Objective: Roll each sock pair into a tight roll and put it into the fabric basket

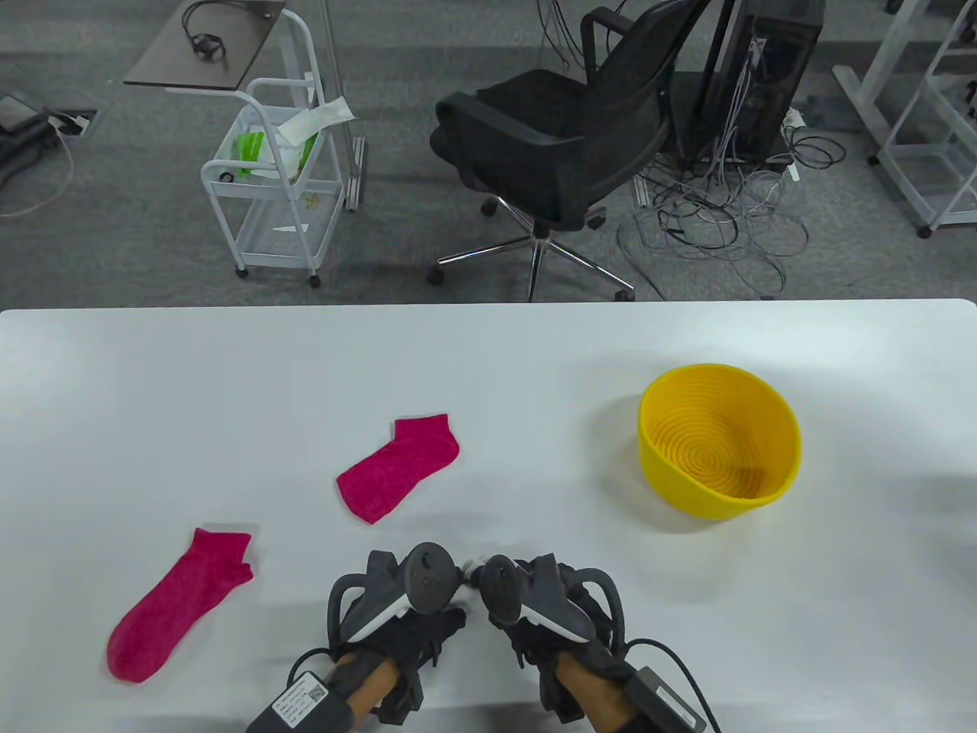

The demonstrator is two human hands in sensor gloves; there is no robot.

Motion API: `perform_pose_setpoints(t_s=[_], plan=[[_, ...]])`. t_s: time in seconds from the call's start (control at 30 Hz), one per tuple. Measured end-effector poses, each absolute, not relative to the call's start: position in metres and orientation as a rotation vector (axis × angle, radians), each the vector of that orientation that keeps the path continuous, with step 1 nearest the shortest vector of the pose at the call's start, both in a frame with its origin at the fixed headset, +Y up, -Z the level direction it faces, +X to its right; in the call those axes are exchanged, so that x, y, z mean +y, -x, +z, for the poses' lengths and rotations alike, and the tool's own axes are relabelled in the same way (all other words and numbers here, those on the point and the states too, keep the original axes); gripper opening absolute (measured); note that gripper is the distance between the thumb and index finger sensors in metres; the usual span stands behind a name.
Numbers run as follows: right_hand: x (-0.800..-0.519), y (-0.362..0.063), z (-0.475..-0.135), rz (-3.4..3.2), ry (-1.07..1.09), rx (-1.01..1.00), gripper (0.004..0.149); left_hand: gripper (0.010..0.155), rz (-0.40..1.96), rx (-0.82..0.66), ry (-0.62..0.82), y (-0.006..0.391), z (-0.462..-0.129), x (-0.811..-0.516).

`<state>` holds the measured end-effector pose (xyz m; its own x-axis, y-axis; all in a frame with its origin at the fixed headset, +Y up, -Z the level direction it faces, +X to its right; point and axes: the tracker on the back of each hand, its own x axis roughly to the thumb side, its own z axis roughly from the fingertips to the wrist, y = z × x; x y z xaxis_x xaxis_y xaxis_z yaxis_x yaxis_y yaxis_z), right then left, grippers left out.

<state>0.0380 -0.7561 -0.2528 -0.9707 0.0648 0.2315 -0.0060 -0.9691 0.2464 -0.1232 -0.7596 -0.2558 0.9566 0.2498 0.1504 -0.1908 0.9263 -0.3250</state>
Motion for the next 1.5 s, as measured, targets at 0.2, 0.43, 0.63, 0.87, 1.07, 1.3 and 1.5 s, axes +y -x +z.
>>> perform_pose_setpoints(t_s=[0.2,0.43,0.63,0.87,1.07,1.3,1.5], plan=[[-0.751,-0.042,-0.254,2.997,-0.386,0.432,0.05,0.053,0.242,-0.22,0.303,0.121,-0.257,-0.76],[-0.74,-0.048,-0.253,2.968,-0.41,0.359,0.045,0.048,0.288,-0.229,0.34,0.123,-0.259,-0.761],[-0.725,-0.046,-0.245,2.967,-0.483,0.194,0.041,0.048,0.32,-0.223,0.35,0.126,-0.26,-0.761],[-0.73,-0.037,-0.24,3.028,-0.537,0.268,0.043,0.049,0.355,-0.206,0.335,0.129,-0.26,-0.763],[-0.741,-0.038,-0.244,3.046,-0.491,0.351,0.049,0.05,0.361,-0.2,0.325,0.13,-0.259,-0.763],[-0.749,-0.041,-0.249,3.036,-0.441,0.38,0.052,0.054,0.309,-0.205,0.292,0.126,-0.258,-0.757],[-0.754,-0.044,-0.254,3.004,-0.376,0.419,0.05,0.055,0.29,-0.225,0.223,0.125,-0.253,-0.745]])
